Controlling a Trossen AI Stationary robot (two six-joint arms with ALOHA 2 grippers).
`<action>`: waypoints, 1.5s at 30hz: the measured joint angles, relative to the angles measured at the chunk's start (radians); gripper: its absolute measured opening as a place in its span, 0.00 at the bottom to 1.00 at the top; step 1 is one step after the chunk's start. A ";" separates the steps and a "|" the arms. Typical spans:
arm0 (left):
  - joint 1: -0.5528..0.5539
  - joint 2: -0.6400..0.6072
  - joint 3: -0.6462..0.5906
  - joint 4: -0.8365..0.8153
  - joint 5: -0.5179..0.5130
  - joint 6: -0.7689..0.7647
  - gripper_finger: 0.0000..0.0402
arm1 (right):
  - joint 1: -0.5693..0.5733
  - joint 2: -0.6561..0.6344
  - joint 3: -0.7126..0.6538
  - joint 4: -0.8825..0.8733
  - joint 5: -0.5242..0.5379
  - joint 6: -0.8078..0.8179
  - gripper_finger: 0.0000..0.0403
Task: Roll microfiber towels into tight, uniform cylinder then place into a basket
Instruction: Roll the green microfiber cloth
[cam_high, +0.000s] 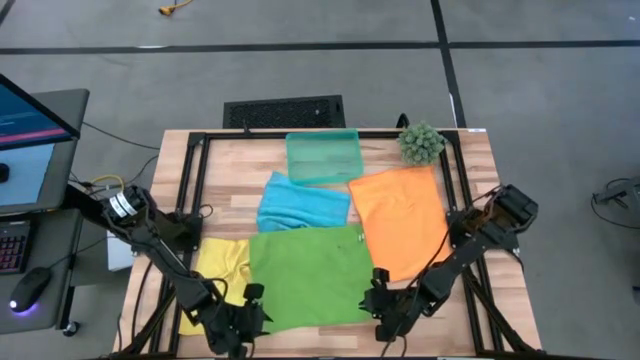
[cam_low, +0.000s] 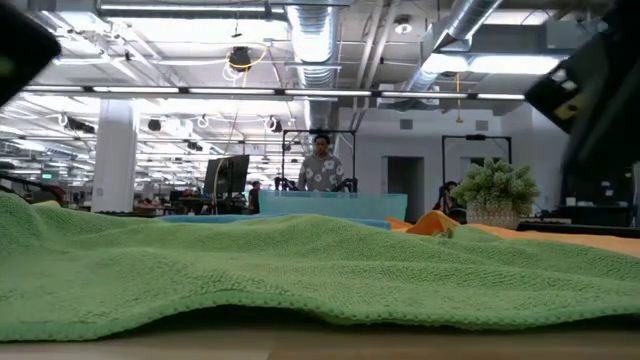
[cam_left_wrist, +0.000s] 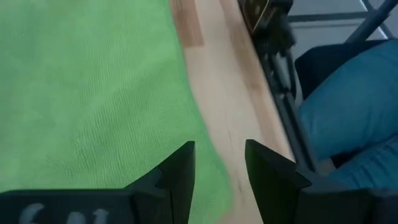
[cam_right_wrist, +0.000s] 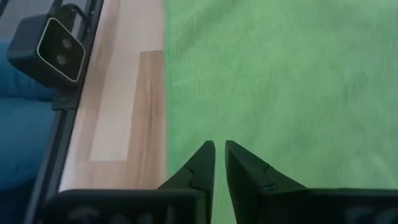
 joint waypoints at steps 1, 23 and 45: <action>-0.003 0.000 0.029 -0.035 -0.007 -0.001 0.33 | -0.005 0.000 0.004 -0.001 -0.001 -0.025 0.16; -0.010 0.217 0.325 -0.468 0.038 -0.069 0.33 | 0.090 0.000 0.182 -0.227 0.024 -0.151 0.17; -0.007 0.294 0.357 -0.495 0.085 -0.070 0.33 | 0.049 0.000 0.182 -0.247 -0.056 -0.082 0.23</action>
